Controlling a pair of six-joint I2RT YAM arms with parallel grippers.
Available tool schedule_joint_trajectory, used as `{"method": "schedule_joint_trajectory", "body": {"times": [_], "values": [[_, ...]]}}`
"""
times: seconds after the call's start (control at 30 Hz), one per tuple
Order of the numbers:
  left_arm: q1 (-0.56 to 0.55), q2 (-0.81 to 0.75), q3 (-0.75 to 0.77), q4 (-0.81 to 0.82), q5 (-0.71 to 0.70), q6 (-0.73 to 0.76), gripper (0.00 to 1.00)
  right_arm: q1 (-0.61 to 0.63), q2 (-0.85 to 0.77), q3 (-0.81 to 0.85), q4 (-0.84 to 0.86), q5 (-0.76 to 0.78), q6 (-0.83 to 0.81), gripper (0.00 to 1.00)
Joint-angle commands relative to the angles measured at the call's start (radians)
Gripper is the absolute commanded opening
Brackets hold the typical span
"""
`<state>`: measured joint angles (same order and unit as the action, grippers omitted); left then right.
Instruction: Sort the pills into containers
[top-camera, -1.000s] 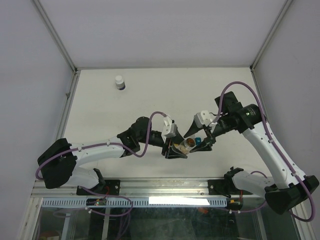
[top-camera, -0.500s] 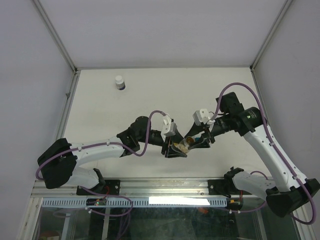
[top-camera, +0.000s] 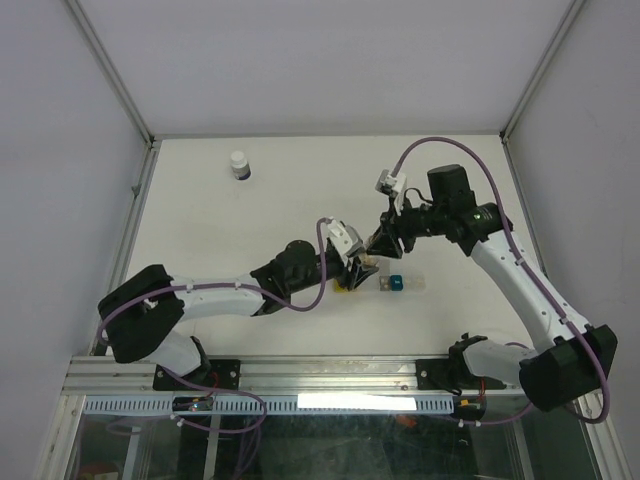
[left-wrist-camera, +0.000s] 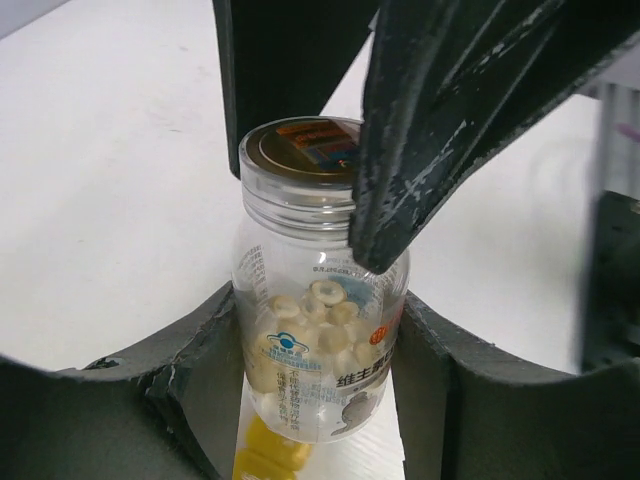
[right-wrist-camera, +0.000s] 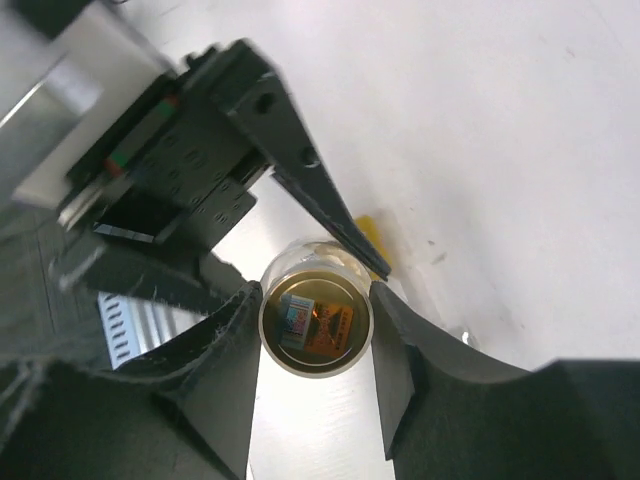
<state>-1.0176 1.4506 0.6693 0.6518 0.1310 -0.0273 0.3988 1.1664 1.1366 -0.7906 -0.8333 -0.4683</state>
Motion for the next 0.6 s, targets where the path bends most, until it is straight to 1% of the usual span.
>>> {"method": "schedule_joint_trajectory", "body": {"times": [0.0,0.03,0.07,0.17,0.2,0.23,0.3,0.37,0.5,0.57], "values": [[0.002,0.055,0.164,0.207,-0.288,0.057,0.00,-0.042,0.030,-0.011,0.075,0.243,0.206,0.22],[0.003,0.070,0.170,0.196,-0.281,0.063,0.00,-0.052,0.030,0.000,0.076,0.221,0.211,0.24],[0.005,0.083,0.170,0.189,-0.265,0.062,0.00,-0.065,0.027,0.010,0.072,0.182,0.211,0.32],[0.022,0.101,0.149,0.178,-0.206,0.037,0.00,-0.102,0.013,0.043,0.050,-0.011,0.184,0.66],[0.028,0.100,0.137,0.184,-0.183,0.028,0.00,-0.114,0.003,0.051,0.048,-0.059,0.184,0.73],[0.033,0.097,0.122,0.192,-0.158,0.017,0.00,-0.125,-0.003,0.060,0.047,-0.098,0.180,0.77],[0.047,0.089,0.094,0.207,-0.098,-0.006,0.00,-0.156,-0.020,0.075,0.041,-0.151,0.172,0.83],[0.063,0.078,0.066,0.216,-0.040,-0.030,0.00,-0.182,-0.039,0.085,0.029,-0.180,0.152,0.88],[0.089,0.039,0.016,0.233,0.090,-0.071,0.00,-0.202,-0.085,0.096,-0.041,-0.249,0.031,0.89],[0.116,0.018,-0.021,0.277,0.224,-0.118,0.00,-0.202,-0.112,0.100,-0.094,-0.289,-0.068,0.90]]}}
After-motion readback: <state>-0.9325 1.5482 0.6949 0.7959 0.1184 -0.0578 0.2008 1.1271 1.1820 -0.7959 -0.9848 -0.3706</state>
